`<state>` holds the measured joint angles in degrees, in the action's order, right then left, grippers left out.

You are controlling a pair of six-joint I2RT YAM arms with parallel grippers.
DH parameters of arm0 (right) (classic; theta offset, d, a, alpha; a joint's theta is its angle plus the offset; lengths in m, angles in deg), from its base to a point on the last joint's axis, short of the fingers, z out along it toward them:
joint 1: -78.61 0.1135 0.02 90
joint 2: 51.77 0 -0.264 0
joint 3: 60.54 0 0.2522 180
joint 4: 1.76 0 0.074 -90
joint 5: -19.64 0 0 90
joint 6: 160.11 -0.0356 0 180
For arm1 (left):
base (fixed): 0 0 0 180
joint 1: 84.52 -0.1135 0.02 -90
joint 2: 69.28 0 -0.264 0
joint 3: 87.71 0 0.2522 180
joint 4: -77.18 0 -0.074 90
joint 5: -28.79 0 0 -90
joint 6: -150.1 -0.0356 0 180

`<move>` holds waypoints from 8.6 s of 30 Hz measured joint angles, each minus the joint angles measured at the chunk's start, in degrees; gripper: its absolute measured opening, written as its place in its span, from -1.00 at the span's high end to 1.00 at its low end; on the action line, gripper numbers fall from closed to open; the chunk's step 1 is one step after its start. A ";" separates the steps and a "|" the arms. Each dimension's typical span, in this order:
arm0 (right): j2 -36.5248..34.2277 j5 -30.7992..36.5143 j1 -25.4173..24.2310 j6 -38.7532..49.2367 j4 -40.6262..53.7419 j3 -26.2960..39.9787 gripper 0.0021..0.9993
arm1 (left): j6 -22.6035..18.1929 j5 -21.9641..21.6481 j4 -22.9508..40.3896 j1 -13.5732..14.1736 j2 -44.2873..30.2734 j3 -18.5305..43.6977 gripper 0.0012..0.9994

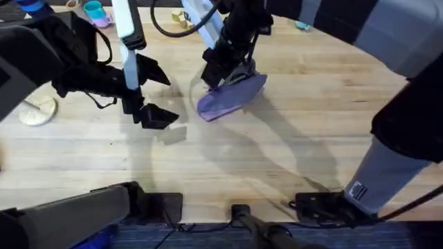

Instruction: Unzip the bag, pick up the pens from the table one at a time and place them inside, then zip the bag closed.

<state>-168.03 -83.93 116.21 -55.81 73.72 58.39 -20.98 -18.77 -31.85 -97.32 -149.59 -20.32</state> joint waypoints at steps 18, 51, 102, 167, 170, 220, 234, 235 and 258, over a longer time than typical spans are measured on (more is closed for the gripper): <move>0.02 0.02 0.00 0.02 0.24 4.00 0.94 | 0.00 0.00 0.04 0.00 0.00 0.00 -0.99; 4.07 -0.24 0.00 4.05 2.64 5.90 -0.99 | 0.00 0.00 0.26 0.00 0.01 0.00 -0.99; -5.68 -0.85 0.00 0.44 4.13 5.90 -0.98 | 0.00 0.00 0.22 0.00 0.00 0.00 -0.99; -5.51 -0.81 0.00 0.24 6.44 12.22 0.94 | -1.03 15.46 -0.45 0.00 -5.46 0.00 -0.99; -5.51 -0.81 0.00 0.25 6.45 12.22 0.94 | -3.74 19.26 -0.48 0.00 -10.54 0.00 -0.99; -5.51 0.33 -14.29 5.87 9.05 12.53 0.93 | -11.56 29.38 -12.46 8.39 -23.87 0.02 0.91; -4.94 2.98 -21.77 7.34 8.45 13.07 0.94 | -11.56 29.29 -12.44 8.37 -23.89 0.02 0.91; -4.59 3.08 -21.77 7.39 8.35 13.07 0.94 | -11.56 29.29 -12.44 8.37 -23.87 0.02 0.91; 2.51 3.26 -16.69 -0.22 6.30 13.71 -1.00 | -11.60 29.46 -12.52 8.37 -23.89 0.02 0.89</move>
<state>-165.52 -80.67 99.52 -56.02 80.02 72.09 -32.58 10.69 -44.38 -88.95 -173.48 -20.30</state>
